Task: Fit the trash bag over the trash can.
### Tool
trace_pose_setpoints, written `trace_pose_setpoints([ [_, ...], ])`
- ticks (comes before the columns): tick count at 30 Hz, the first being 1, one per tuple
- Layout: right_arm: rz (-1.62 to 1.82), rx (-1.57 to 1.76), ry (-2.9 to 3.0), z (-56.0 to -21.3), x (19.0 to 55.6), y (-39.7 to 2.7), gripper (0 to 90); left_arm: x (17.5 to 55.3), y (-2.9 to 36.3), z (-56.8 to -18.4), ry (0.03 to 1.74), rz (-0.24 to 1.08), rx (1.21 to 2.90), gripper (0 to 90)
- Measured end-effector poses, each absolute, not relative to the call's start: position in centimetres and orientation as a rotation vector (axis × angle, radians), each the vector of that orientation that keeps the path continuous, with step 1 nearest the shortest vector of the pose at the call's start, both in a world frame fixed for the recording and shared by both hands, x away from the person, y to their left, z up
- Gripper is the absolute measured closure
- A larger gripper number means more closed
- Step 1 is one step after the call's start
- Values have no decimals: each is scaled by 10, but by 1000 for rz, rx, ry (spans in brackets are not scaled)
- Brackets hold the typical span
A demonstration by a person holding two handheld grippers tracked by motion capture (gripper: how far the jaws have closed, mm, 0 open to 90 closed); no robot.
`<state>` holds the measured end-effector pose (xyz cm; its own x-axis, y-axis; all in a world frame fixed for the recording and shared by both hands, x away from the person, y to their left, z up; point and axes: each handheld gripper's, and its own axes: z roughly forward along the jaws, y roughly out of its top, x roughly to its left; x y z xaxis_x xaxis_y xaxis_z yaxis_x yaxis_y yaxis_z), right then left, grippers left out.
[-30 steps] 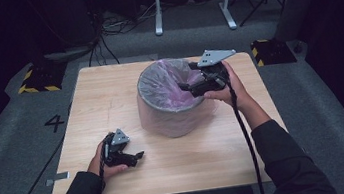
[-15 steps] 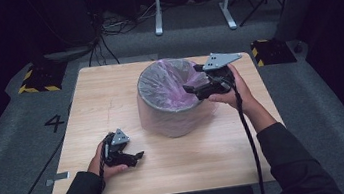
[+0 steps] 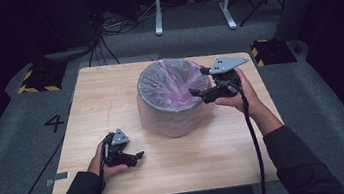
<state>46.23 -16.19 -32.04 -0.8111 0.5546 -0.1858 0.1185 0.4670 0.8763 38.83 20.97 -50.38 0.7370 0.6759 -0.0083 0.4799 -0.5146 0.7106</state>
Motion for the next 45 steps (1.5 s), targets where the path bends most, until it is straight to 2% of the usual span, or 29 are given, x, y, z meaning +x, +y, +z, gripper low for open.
trace_pose_setpoints([
  [30,1312,564,2292,-331,435,-187,185,388,210,-504,867,351,2216,140],
  [45,1199,567,2343,-359,429,-192,184,388,210,-504,866,351,2216,140],
])
